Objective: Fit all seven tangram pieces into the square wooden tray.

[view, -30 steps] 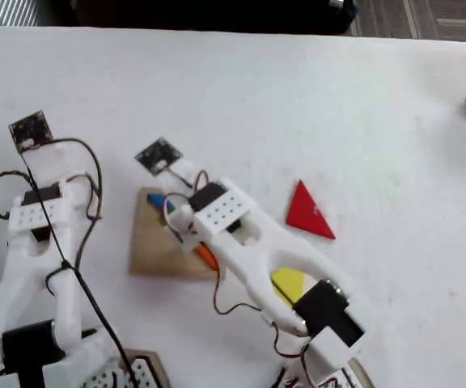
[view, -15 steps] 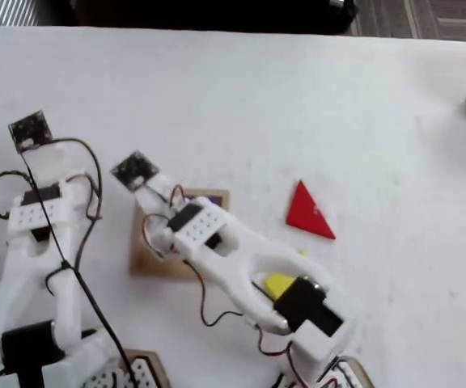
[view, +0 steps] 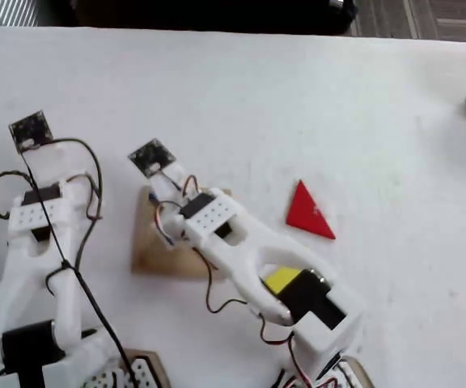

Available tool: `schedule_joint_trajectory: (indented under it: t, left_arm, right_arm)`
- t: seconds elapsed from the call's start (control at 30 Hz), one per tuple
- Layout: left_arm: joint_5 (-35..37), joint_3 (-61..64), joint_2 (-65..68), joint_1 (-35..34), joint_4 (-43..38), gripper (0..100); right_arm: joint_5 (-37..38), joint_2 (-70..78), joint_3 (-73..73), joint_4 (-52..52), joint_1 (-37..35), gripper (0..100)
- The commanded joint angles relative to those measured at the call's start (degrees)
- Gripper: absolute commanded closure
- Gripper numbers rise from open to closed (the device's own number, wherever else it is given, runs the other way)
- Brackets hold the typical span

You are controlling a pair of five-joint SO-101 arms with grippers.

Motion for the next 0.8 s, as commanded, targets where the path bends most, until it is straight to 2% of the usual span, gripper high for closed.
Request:
schedule_joint_trajectory:
  t: [0.0,0.2,0.27,0.4,0.5,0.77]
  left_arm:
    - [0.3,-2.4,-0.2,0.9,-1.3,98]
    - [0.3,-2.6,-0.2,1.0,-1.5,98]
    - [0.3,-2.6,-0.2,1.0,-1.5,98]
    - [0.3,-2.5,-0.2,1.6,-1.5,98]
    - [0.3,-2.4,-0.2,1.5,-1.5,98]
    - [0.3,-2.4,-0.2,1.5,-1.5,98]
  right_arm:
    - [-0.2,-5.6,-2.6,3.5,1.6,97.9]
    - [5.8,-20.2,-0.8,16.2,1.9,98.1]
    - [5.8,-21.4,2.5,15.3,1.5,98.1]
    - [5.8,-17.6,10.9,5.6,-2.9,98.0]
    - [5.8,-13.5,11.6,1.2,-3.6,98.1]
    - [5.8,-6.8,4.0,5.8,2.3,98.1]
